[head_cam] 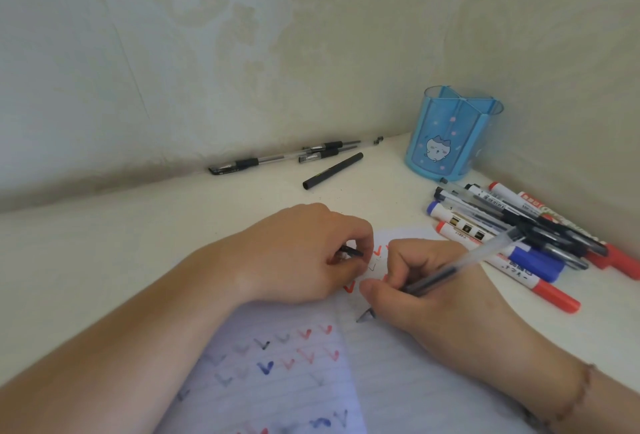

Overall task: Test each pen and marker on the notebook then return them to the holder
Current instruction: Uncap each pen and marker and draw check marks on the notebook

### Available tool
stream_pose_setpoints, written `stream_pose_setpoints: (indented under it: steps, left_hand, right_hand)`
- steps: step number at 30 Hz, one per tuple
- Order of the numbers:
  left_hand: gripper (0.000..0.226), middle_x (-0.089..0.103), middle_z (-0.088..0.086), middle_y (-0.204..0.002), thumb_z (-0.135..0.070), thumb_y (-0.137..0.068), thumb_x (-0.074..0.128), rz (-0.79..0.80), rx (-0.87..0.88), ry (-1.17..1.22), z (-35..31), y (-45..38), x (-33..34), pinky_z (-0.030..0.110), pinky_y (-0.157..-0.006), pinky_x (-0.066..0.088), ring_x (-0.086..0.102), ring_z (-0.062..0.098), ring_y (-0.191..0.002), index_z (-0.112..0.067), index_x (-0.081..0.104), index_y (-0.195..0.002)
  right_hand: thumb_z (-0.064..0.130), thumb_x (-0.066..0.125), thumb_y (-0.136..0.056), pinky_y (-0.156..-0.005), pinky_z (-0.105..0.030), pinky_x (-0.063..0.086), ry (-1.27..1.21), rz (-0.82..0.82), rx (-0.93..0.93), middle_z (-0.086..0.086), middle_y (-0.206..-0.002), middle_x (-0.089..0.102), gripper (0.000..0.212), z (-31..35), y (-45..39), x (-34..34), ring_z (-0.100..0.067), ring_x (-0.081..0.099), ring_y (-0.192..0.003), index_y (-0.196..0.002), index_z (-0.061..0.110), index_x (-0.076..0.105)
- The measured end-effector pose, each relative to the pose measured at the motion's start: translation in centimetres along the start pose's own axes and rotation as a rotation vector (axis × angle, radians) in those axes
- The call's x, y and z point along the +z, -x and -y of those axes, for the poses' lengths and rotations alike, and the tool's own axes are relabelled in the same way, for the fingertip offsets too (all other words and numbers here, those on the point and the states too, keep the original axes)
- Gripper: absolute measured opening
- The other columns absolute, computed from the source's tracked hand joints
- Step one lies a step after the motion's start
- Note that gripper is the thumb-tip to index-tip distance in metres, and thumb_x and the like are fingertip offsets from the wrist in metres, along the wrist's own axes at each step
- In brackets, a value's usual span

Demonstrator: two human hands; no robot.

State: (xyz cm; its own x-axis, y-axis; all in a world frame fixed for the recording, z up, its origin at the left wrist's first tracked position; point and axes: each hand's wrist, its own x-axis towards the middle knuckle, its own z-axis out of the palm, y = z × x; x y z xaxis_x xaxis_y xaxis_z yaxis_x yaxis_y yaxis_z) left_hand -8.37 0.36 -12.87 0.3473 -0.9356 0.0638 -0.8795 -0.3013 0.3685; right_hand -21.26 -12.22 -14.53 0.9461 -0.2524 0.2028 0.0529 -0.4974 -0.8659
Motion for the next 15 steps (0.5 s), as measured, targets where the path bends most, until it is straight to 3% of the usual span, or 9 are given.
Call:
stream_pose_setpoints:
  steps: [4, 8, 11, 13, 15]
  left_hand:
    - [0.007, 0.053, -0.032, -0.060, -0.034, -0.090, 0.055, -0.022, 0.005, -0.006, 0.2, -0.1, 0.3, 0.022, -0.055, 0.032, 0.048, -0.009, -0.062, -0.037, 0.053, -0.083]
    - [0.005, 0.050, -0.038, -0.061, -0.036, -0.089, 0.055, -0.039, 0.001, 0.033, 0.2, 0.0, 0.5, 0.022, -0.053, 0.028, 0.047, -0.009, -0.060, -0.038, 0.051, -0.086]
    - [0.016, 0.051, -0.013, -0.057, -0.027, -0.087, 0.054, -0.115, 0.022, 0.138, 0.3, 0.0, 0.6, 0.024, -0.055, 0.031, 0.046, 0.001, -0.057, -0.037, 0.048, -0.097]
    - [0.024, 0.050, -0.007, -0.065, -0.014, -0.094, 0.046, -0.174, 0.040, 0.252, 0.3, 0.0, 0.5, 0.024, -0.059, 0.036, 0.046, 0.007, -0.061, -0.032, 0.044, -0.110]
    - [0.031, 0.057, -0.009, -0.080, -0.007, -0.099, 0.040, -0.230, 0.056, 0.289, 0.3, -0.2, 0.4, 0.014, -0.066, 0.038, 0.051, 0.007, -0.071, -0.027, 0.042, -0.122]
  right_hand:
    - [0.022, 0.068, -0.069, -0.044, -0.026, 0.027, 0.008, 0.006, 0.001, -0.016, -0.050, 0.049, 0.031, -0.1, -0.1, -0.1, -0.011, 0.036, -0.045, -0.053, 0.006, 0.048]
    - [0.014, 0.069, -0.074, -0.042, -0.015, 0.026, 0.008, -0.015, -0.032, -0.003, -0.044, 0.042, 0.033, -0.2, -0.2, -0.1, -0.002, 0.033, -0.043, -0.053, 0.007, 0.045]
    - [0.009, 0.077, -0.078, -0.041, -0.015, 0.027, -0.088, -0.093, -0.012, -0.006, -0.043, 0.043, 0.037, 0.0, -0.2, -0.4, -0.006, 0.035, -0.040, -0.055, 0.005, 0.047]
    - [0.024, 0.078, -0.073, -0.039, -0.016, 0.029, -0.291, -0.157, 0.009, -0.004, -0.042, 0.047, 0.034, 0.4, -0.3, -1.1, -0.010, 0.036, -0.037, -0.059, 0.008, 0.052]
    - [0.040, 0.082, -0.064, -0.039, -0.017, 0.029, -0.419, -0.189, 0.001, 0.001, -0.046, 0.050, 0.036, 0.7, -0.5, -2.2, -0.013, 0.037, -0.039, -0.062, 0.014, 0.057]
